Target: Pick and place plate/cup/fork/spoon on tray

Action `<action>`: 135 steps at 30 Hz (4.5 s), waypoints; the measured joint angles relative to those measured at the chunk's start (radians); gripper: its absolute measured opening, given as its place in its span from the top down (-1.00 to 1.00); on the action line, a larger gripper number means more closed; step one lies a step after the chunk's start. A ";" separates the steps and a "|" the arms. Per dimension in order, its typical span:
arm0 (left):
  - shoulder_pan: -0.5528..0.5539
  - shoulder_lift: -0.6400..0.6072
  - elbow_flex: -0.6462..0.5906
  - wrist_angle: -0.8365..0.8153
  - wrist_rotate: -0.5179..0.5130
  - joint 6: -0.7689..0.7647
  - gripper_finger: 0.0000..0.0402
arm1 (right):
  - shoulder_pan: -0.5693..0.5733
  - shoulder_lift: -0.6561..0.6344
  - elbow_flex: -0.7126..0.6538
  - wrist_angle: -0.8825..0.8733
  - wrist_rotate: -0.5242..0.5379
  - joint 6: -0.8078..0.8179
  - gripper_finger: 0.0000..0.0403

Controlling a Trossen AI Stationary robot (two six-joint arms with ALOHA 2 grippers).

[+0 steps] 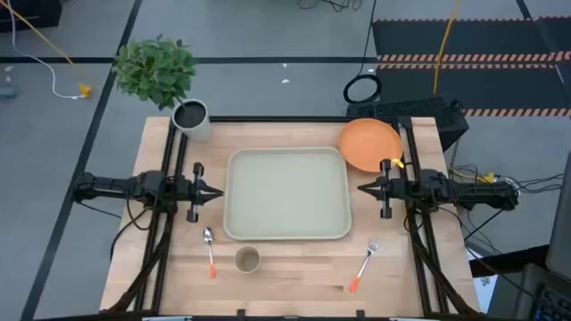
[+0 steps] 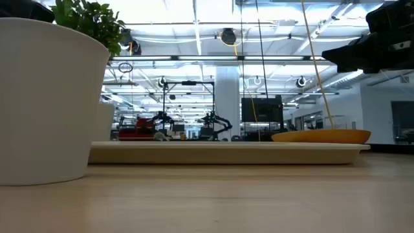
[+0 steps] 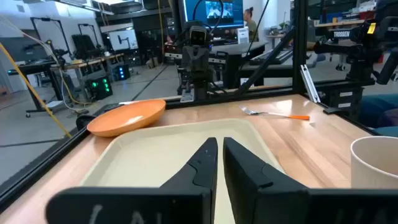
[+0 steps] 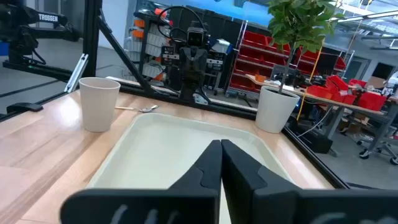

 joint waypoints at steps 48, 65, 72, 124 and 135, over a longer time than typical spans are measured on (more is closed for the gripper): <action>0.000 0.000 0.000 0.000 0.000 0.000 0.85 | 0.000 0.000 0.000 0.000 0.000 0.000 1.00; 0.000 0.000 0.000 0.000 0.000 0.000 0.85 | 0.000 0.000 0.000 0.000 0.000 0.000 1.00; 0.000 0.000 0.000 0.000 0.000 0.000 0.85 | 0.000 0.000 0.000 0.000 0.000 0.000 1.00; -0.067 0.054 0.094 0.401 0.012 -0.103 0.94 | 0.000 0.000 0.000 0.005 0.003 0.115 1.00; -0.175 0.412 0.377 0.339 0.003 -0.013 0.98 | 0.000 0.000 0.000 0.104 0.005 0.181 1.00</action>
